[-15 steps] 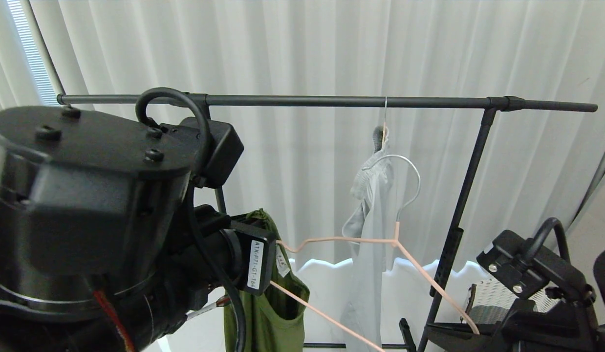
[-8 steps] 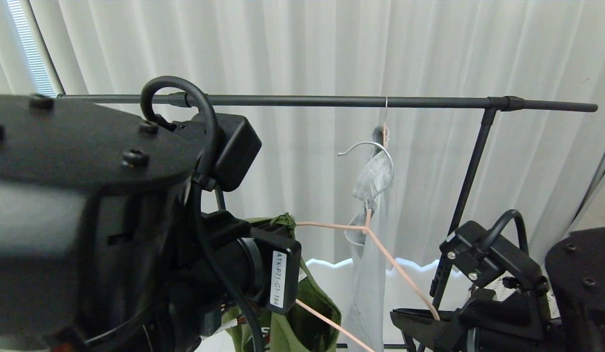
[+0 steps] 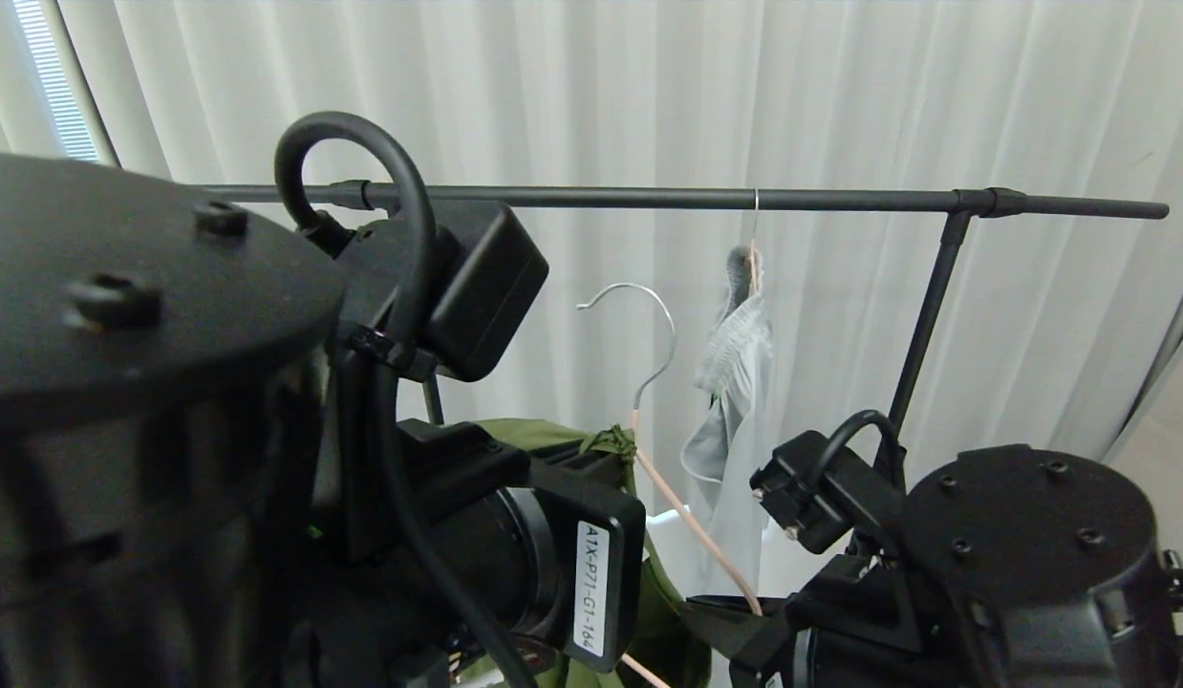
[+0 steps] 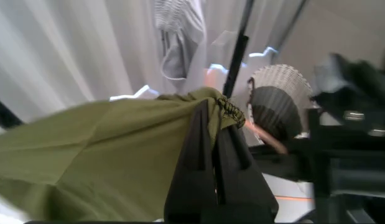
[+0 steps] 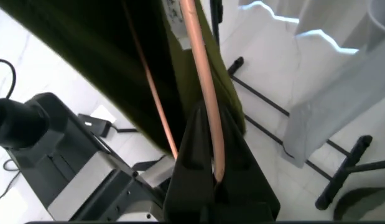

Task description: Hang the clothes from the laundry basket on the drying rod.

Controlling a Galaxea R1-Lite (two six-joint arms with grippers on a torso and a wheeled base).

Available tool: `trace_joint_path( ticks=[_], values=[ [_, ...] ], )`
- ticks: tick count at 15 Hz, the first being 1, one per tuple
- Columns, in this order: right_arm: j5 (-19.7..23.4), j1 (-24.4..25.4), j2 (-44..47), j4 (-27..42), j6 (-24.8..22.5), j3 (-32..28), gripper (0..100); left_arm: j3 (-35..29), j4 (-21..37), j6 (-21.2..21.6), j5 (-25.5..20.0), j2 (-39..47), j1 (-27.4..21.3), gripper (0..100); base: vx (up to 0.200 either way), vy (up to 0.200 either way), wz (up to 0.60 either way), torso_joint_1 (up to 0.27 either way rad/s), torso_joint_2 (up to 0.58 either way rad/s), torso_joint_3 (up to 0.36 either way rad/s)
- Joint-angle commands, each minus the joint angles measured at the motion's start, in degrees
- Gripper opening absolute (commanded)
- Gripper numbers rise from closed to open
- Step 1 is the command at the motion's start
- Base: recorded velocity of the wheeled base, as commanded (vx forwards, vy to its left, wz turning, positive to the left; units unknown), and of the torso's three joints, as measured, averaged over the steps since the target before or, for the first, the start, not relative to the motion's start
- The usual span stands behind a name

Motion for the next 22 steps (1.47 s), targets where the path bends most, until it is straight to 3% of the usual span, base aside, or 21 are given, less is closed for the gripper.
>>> trace_joint_path(
  ticks=[1, 3, 5, 8, 13, 22],
  values=[
    [-0.25, 0.45, 2.78, -1.46, 0.03, -0.79, 0, 0.63, 0.04, -0.13, 0.05, -0.78, -0.02, 0, 0.0, 0.0, 0.0, 0.0, 0.0, 0.0],
    [-1.22, 0.36, 1.73, -2.52, 0.2, -0.43, 0, 4.24, 0.04, -0.04, 0.31, -2.71, 0.33, 0, 0.0, 0.0, 0.0, 0.0, 0.0, 0.0],
    [-5.0, 0.27, 0.67, -3.22, 0.12, 0.27, 0, 7.84, 0.04, -0.04, 0.4, -5.26, 0.59, 0, 0.0, 0.0, 0.0, 0.0, 0.0, 0.0],
    [-5.7, 0.36, -1.26, -11.22, -1.47, 4.66, 0, 10.48, -1.01, 0.14, 0.57, -7.02, 2.09, 0, 0.0, 0.0, 0.0, 0.0, 0.0, 0.0],
    [-6.05, 0.53, -2.49, -23.52, -7.8, 10.38, 0, 11.0, -3.65, 1.63, 0.49, -6.49, 1.82, 0, 0.0, 0.0, 0.0, 0.0, 0.0, 0.0],
    [-7.63, 0.53, -2.58, -33.19, -14.3, 11.78, 0, 11.88, -3.65, 1.63, 0.57, -6.31, 1.21, 0, 0.0, 0.0, 0.0, 0.0, 0.0, 0.0]
  ],
)
